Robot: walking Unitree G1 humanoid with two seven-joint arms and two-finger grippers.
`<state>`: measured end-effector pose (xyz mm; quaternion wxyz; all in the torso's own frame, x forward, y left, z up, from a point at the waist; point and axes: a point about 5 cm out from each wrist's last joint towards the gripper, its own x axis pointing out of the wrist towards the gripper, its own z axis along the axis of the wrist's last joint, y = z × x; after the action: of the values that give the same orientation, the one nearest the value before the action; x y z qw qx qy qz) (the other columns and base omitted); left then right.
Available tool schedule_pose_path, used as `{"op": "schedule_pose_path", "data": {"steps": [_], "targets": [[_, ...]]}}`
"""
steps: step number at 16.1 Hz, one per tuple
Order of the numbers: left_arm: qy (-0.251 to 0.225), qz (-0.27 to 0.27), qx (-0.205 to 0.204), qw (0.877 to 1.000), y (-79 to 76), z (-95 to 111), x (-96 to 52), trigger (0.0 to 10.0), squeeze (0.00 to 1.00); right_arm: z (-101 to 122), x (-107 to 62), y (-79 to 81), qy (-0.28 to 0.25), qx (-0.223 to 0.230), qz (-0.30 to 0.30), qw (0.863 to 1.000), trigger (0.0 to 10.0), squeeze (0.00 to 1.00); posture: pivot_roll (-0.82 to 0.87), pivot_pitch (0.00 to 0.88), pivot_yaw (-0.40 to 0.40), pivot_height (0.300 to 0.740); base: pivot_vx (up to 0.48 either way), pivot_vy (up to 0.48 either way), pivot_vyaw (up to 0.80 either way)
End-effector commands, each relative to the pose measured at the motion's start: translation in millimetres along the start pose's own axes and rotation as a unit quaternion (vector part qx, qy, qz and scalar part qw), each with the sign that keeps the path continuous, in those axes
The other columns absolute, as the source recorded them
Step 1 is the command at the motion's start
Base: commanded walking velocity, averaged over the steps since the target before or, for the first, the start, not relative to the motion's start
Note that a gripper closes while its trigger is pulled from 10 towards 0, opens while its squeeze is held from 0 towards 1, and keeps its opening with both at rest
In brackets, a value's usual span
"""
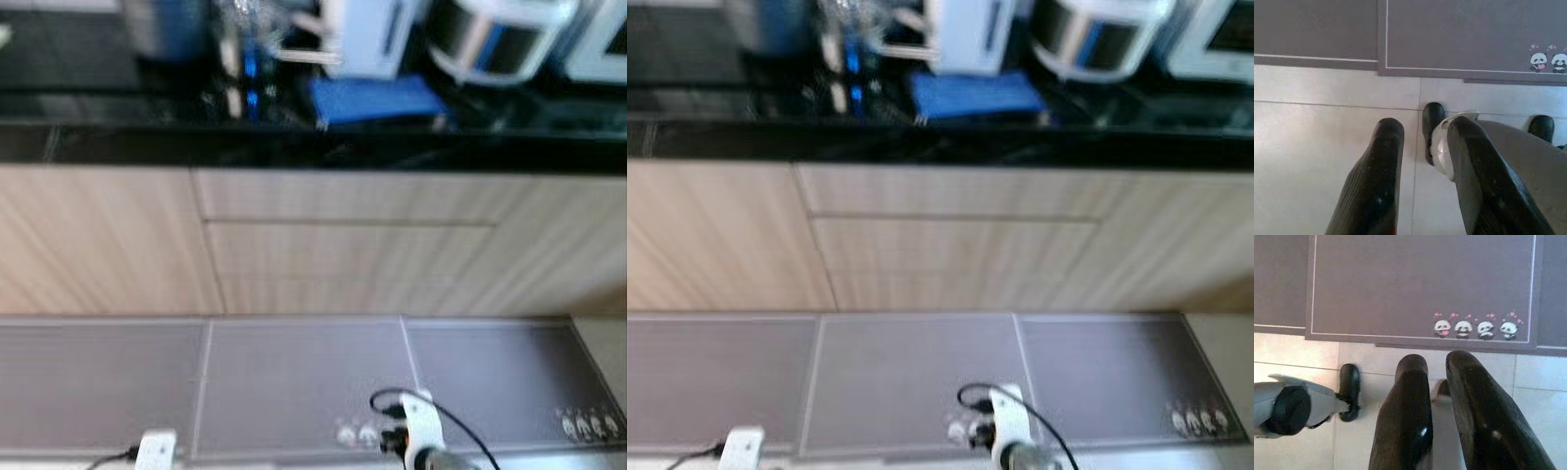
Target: Kitchen organization
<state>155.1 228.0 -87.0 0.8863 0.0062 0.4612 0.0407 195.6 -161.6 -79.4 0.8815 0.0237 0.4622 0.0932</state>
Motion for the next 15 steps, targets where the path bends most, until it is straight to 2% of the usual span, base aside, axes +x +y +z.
{"op": "schedule_pose_path", "data": {"steps": [1,6,8,10,15], "targets": [[0.015,-0.006,0.002,1.000,-4.9,-8.2,-0.9,10.0,0.00,-1.7,-1.5,-5.1,-0.001,0.008,-0.007,1.000,10.0,0.00,0.05,0.078,-0.045,0.740,0.000,-0.337,0.00],[0.012,-0.007,0.000,1.000,-7.6,-7.0,-0.3,10.0,0.00,-0.5,-1.8,-5.7,-0.006,0.004,-0.005,1.000,10.0,0.00,0.05,0.072,-0.049,0.740,0.000,-0.336,0.00],[0.012,-0.007,0.000,1.000,-8.1,-6.7,-0.2,10.0,0.00,1.6,-1.9,-6.2,-0.010,-0.019,-0.003,1.000,10.0,0.00,0.05,0.067,-0.048,0.740,0.000,-0.337,0.00],[0.012,-0.007,0.000,1.000,-8.4,-6.6,-0.1,10.0,0.00,1.2,-1.9,-5.8,-0.010,-0.016,0.001,1.000,10.0,0.00,0.05,0.065,-0.050,0.740,0.000,-0.337,0.48],[0.016,-0.009,0.002,1.000,-10.0,-7.9,-0.1,10.0,0.00,-1.3,-2.2,-5.3,-0.006,-0.010,0.005,1.000,10.0,0.00,0.04,0.053,-0.046,0.740,0.000,-0.335,0.00]]}}
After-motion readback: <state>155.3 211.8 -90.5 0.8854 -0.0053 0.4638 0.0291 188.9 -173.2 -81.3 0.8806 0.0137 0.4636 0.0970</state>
